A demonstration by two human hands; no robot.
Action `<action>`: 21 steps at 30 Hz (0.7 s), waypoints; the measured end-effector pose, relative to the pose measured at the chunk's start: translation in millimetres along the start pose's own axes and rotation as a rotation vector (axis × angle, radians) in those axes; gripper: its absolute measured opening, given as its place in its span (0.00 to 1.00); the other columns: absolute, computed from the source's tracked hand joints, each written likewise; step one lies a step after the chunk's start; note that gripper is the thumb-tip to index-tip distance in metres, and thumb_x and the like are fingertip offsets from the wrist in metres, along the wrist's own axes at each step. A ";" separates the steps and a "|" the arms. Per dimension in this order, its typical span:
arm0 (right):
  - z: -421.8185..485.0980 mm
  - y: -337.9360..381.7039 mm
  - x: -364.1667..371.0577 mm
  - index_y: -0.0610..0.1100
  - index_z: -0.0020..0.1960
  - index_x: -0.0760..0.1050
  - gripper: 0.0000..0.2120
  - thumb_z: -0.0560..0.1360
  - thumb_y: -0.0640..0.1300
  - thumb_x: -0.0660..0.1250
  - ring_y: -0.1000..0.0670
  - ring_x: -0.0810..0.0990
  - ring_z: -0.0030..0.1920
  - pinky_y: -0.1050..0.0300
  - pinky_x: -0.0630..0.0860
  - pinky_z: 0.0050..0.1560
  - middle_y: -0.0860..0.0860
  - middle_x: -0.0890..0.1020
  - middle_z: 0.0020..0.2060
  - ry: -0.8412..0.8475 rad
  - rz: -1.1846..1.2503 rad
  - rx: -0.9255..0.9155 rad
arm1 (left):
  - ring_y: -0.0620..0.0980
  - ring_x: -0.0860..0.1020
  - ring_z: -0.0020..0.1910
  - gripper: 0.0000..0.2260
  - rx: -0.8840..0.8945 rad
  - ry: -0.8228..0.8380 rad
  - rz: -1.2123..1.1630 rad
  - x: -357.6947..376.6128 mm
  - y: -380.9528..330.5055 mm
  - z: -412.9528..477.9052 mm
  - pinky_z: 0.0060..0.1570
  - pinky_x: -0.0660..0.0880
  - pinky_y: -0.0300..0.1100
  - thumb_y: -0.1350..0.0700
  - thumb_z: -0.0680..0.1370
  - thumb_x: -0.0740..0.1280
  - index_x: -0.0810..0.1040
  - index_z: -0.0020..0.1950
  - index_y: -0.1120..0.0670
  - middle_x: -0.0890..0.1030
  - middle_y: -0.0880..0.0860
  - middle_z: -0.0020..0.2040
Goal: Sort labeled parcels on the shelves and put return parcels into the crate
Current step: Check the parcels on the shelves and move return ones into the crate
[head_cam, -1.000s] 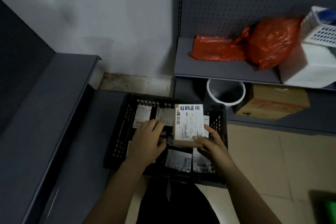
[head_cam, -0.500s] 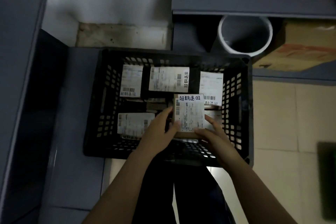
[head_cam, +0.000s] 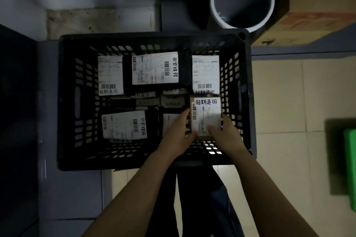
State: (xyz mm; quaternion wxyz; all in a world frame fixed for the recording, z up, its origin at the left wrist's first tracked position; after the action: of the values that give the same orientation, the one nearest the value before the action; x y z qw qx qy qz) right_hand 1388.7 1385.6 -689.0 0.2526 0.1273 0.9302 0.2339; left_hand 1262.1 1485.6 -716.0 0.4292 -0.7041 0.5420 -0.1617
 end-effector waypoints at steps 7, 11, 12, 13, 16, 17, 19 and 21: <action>17.1 -7.9 1.9 0.54 0.77 0.47 0.37 0.76 0.38 0.63 0.38 0.77 0.58 0.42 0.79 0.54 0.39 0.73 0.63 -0.044 -0.324 -0.034 | 0.43 0.71 0.66 0.35 -0.002 0.109 0.056 26.6 14.7 25.6 0.66 0.72 0.46 0.59 0.76 0.70 0.57 0.77 0.41 0.71 0.49 0.70; 22.3 -17.1 1.2 0.56 0.77 0.51 0.36 0.76 0.36 0.61 0.39 0.72 0.65 0.42 0.74 0.61 0.41 0.64 0.69 0.007 -0.443 -0.071 | 0.45 0.69 0.69 0.37 0.002 0.157 0.114 31.8 19.3 31.2 0.69 0.69 0.48 0.62 0.76 0.69 0.54 0.79 0.44 0.68 0.50 0.72; 23.4 -19.8 1.4 0.54 0.77 0.51 0.35 0.76 0.36 0.60 0.38 0.71 0.66 0.43 0.73 0.63 0.41 0.62 0.71 0.018 -0.473 -0.064 | 0.46 0.69 0.68 0.37 0.005 0.152 0.134 32.6 19.6 32.0 0.69 0.69 0.48 0.62 0.76 0.69 0.54 0.79 0.45 0.68 0.51 0.72; 24.0 -21.5 1.6 0.52 0.78 0.52 0.34 0.77 0.36 0.60 0.38 0.71 0.66 0.44 0.73 0.63 0.41 0.60 0.72 0.024 -0.496 -0.060 | 0.47 0.69 0.68 0.37 0.006 0.151 0.147 33.1 20.8 33.3 0.68 0.69 0.48 0.62 0.76 0.69 0.54 0.79 0.44 0.68 0.52 0.72; 22.5 -20.6 -0.3 0.46 0.74 0.60 0.27 0.77 0.37 0.61 0.38 0.71 0.65 0.45 0.74 0.63 0.41 0.60 0.71 0.015 -0.540 -0.096 | 0.48 0.69 0.68 0.36 0.027 0.139 0.232 31.4 15.7 33.5 0.69 0.65 0.43 0.58 0.76 0.70 0.55 0.78 0.45 0.68 0.52 0.72; 20.5 -18.4 -2.1 0.44 0.72 0.63 0.25 0.77 0.37 0.61 0.39 0.72 0.64 0.47 0.74 0.62 0.41 0.62 0.70 0.009 -0.559 -0.115 | 0.49 0.68 0.69 0.34 0.031 0.122 0.281 28.4 10.4 31.3 0.68 0.63 0.38 0.57 0.77 0.70 0.56 0.78 0.48 0.67 0.53 0.72; 13.5 -10.0 -7.7 0.43 0.71 0.65 0.22 0.77 0.36 0.61 0.40 0.71 0.64 0.49 0.73 0.62 0.41 0.64 0.69 0.005 -0.610 -0.163 | 0.50 0.67 0.68 0.30 0.039 0.044 0.370 18.3 -2.1 23.8 0.63 0.63 0.34 0.57 0.78 0.68 0.59 0.77 0.53 0.67 0.54 0.71; 1.2 4.4 -15.4 0.42 0.72 0.66 0.23 0.77 0.36 0.61 0.40 0.68 0.67 0.48 0.72 0.63 0.41 0.66 0.70 0.010 -0.649 -0.239 | 0.51 0.68 0.67 0.27 0.059 -0.020 0.441 6.1 -17.4 10.6 0.63 0.65 0.38 0.55 0.78 0.68 0.63 0.75 0.55 0.68 0.55 0.71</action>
State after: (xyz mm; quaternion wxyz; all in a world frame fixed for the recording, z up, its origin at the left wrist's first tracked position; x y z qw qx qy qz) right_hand 1402.8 1384.3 -681.4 0.3226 -0.2070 0.8894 0.2492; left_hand 1282.6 1485.4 -710.0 0.4801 -0.5570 0.6738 -0.0727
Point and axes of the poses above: each hand's wrist, its own z-axis towards the middle knuckle, its own x-axis out of the palm, y = z × x, the point moved 1 cm from there along z, towards the middle knuckle
